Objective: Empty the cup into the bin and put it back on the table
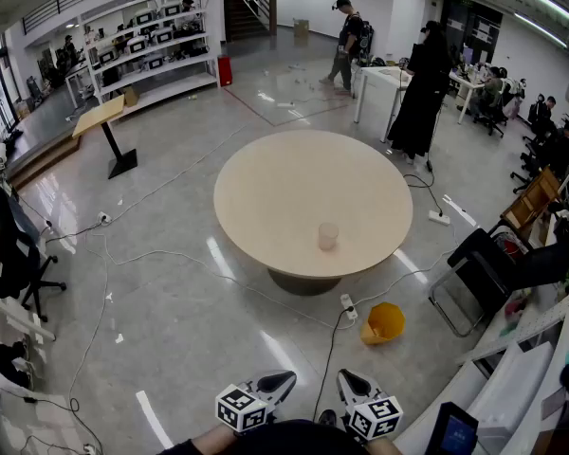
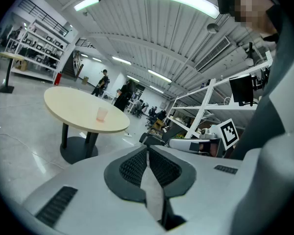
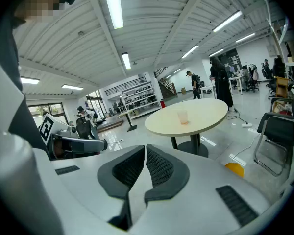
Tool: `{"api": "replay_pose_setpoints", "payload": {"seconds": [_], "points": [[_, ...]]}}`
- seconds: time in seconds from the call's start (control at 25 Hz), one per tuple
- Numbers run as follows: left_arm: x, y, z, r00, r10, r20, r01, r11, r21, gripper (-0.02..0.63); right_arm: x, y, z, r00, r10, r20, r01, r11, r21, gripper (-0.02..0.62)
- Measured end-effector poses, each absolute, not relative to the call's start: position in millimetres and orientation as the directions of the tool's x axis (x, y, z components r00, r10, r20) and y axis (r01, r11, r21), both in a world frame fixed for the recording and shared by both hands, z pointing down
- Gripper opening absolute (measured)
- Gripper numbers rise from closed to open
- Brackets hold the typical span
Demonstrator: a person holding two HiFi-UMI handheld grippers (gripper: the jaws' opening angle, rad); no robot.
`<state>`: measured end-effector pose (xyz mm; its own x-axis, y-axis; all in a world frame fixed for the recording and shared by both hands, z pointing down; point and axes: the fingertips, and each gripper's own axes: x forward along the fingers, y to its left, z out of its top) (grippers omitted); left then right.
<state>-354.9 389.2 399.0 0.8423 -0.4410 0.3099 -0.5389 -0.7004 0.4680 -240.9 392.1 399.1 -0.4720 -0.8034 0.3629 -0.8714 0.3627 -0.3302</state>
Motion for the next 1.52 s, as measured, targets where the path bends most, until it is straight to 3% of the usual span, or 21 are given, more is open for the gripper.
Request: {"api": "replay_pose_setpoints", "payload": {"seconds": [0.56, 0.96, 1.52], "points": [[-301, 403, 415, 0.844, -0.421, 0.332, -0.537, -0.660, 0.526, 0.032, -191, 408, 415, -0.493, -0.781, 0.384, -0.857, 0.360, -0.369, 0.026], [-357, 377, 405, 0.836, -0.447, 0.319, -0.549, -0.679, 0.487, 0.032, -232, 376, 399, -0.429, -0.842, 0.326, -0.884, 0.316, -0.346, 0.028], [-391, 344, 433, 0.874, -0.350, 0.337, -0.485, -0.665, 0.568, 0.032, -257, 358, 422, -0.354, -0.840, 0.410, -0.913, 0.217, -0.345, 0.028]]}}
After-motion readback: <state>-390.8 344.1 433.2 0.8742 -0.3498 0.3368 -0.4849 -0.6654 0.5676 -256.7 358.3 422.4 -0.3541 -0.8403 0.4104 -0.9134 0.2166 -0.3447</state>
